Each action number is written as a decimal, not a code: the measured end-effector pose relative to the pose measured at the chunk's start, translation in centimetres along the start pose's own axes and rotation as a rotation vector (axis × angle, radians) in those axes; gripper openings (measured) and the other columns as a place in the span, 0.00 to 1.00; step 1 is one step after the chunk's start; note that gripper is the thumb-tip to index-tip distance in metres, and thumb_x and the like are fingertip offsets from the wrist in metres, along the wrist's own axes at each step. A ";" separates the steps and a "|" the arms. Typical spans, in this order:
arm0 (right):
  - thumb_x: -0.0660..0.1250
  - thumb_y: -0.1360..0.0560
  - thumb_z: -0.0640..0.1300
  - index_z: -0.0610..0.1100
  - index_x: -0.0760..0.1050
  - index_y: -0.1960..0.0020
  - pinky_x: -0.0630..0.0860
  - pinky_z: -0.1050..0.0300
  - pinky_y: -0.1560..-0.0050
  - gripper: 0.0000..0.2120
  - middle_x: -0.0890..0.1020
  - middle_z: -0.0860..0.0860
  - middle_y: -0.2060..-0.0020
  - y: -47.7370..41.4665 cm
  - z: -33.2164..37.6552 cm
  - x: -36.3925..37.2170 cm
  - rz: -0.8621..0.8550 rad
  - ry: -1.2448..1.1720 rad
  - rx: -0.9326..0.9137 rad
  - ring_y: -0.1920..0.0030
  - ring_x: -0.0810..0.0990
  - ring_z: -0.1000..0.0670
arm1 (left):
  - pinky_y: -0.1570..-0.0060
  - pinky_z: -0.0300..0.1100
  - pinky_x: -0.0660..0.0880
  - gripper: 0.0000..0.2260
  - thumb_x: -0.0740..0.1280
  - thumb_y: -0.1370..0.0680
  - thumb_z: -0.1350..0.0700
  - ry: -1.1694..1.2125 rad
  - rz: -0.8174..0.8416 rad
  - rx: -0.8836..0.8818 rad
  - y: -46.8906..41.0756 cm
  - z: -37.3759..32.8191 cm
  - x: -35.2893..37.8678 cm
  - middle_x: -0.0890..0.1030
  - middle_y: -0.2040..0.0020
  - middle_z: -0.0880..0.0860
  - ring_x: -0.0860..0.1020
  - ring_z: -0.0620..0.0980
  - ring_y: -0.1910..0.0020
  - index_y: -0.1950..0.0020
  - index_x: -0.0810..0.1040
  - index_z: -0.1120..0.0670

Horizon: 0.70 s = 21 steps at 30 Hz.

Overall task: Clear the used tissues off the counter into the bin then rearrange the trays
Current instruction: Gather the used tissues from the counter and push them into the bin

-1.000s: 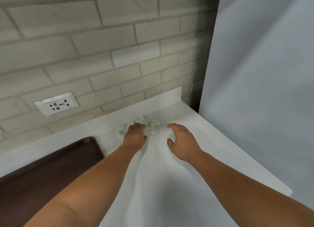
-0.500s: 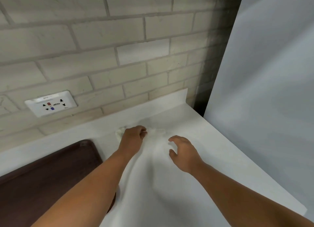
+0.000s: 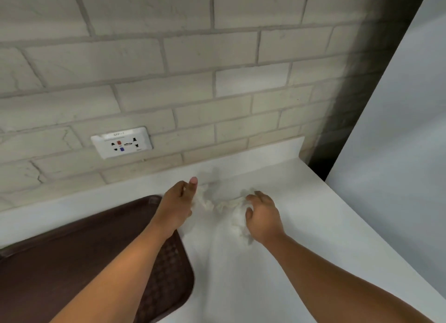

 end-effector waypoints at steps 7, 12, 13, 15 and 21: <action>0.58 0.23 0.59 0.53 0.66 0.28 0.65 0.46 0.33 0.25 0.66 0.49 0.27 -3.5 1.7 1.5 0.048 0.266 0.034 0.28 0.62 0.44 | 0.58 0.51 0.83 0.14 0.65 0.19 0.47 0.105 0.032 -0.074 1.1 2.4 -1.6 0.83 0.59 0.57 0.81 0.48 0.68 0.49 0.74 0.58; 0.62 0.24 0.54 0.51 0.71 0.33 0.70 0.48 0.39 0.20 0.71 0.47 0.36 -5.0 3.6 3.4 0.291 0.431 -0.009 0.36 0.67 0.43 | 0.61 0.52 0.80 0.14 0.65 0.19 0.47 0.055 0.054 -0.070 1.7 3.3 -1.3 0.82 0.65 0.55 0.79 0.52 0.70 0.52 0.74 0.59; 0.63 0.23 0.48 0.50 0.73 0.35 0.72 0.49 0.39 0.17 0.71 0.46 0.38 -5.2 3.9 3.8 0.322 0.434 -0.019 0.37 0.68 0.44 | 0.61 0.52 0.79 0.15 0.65 0.19 0.47 0.044 0.057 -0.066 1.8 3.4 -1.2 0.82 0.66 0.55 0.79 0.52 0.70 0.53 0.74 0.59; 0.63 0.24 0.40 0.48 0.77 0.39 0.75 0.52 0.41 0.14 0.73 0.46 0.41 -5.4 4.5 4.3 0.350 0.448 -0.064 0.39 0.71 0.45 | 0.62 0.50 0.78 0.15 0.65 0.19 0.47 0.028 0.066 -0.053 2.2 3.3 -0.9 0.82 0.67 0.57 0.78 0.52 0.72 0.54 0.73 0.59; 0.57 0.20 0.43 0.45 0.74 0.49 0.75 0.54 0.55 0.07 0.81 0.47 0.56 -5.4 6.6 0.2 0.077 -0.032 -0.082 0.56 0.79 0.45 | 0.65 0.44 0.76 0.14 0.65 0.21 0.42 -0.019 0.053 -0.029 3.0 2.3 -1.0 0.78 0.68 0.54 0.75 0.47 0.72 0.53 0.73 0.53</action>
Point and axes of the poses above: each hand's wrist, its own y-axis away from the middle knuckle, its own x-axis out of the palm, z = x × y, the point moved 5 cm from there along -y, towards the middle knuckle
